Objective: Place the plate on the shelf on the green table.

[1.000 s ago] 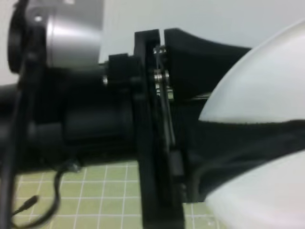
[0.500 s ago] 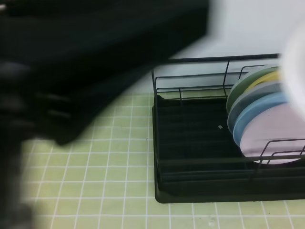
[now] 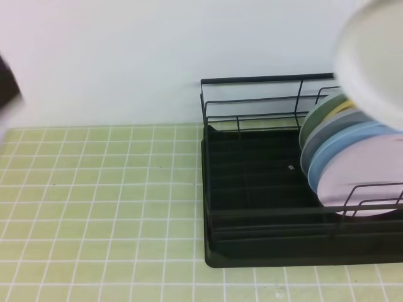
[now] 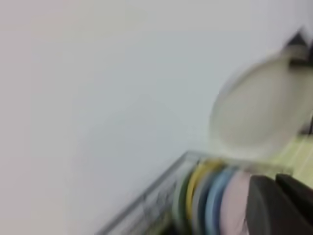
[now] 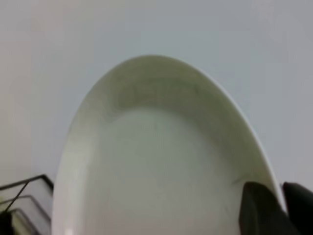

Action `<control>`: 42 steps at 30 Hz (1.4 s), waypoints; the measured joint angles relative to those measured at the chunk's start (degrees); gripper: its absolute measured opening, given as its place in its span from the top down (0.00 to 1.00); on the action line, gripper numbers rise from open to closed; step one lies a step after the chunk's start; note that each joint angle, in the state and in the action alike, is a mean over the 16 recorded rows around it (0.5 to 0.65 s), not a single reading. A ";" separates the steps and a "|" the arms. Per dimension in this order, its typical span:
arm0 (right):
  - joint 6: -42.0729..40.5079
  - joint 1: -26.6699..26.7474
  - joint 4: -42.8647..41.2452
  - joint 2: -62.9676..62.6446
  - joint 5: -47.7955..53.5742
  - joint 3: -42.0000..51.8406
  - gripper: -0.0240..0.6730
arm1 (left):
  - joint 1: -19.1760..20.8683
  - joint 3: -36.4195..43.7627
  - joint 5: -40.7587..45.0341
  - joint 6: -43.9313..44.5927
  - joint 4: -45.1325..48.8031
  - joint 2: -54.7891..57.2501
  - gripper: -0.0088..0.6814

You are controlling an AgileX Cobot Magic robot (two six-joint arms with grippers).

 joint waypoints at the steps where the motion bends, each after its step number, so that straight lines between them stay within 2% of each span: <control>1: 0.86 0.00 -2.88 1.71 2.23 -1.56 0.89 | 0.00 0.40 1.00 -3.62 4.31 -0.26 0.99; 9: 8.70 0.00 -23.71 13.66 16.85 -13.46 0.89 | 0.00 4.54 9.19 -24.50 33.10 -0.82 0.99; 16: 11.47 0.00 -33.90 21.84 21.07 -19.23 0.90 | 0.00 9.61 11.74 -36.03 50.94 -0.82 0.99; 30: 4.06 0.00 -37.89 34.03 17.70 -20.22 0.89 | 0.00 19.86 11.71 -57.55 77.30 -0.82 0.99; 42: -1.65 0.01 -37.75 38.66 14.67 -20.15 0.89 | 0.00 20.78 10.89 -63.79 84.31 -0.82 0.99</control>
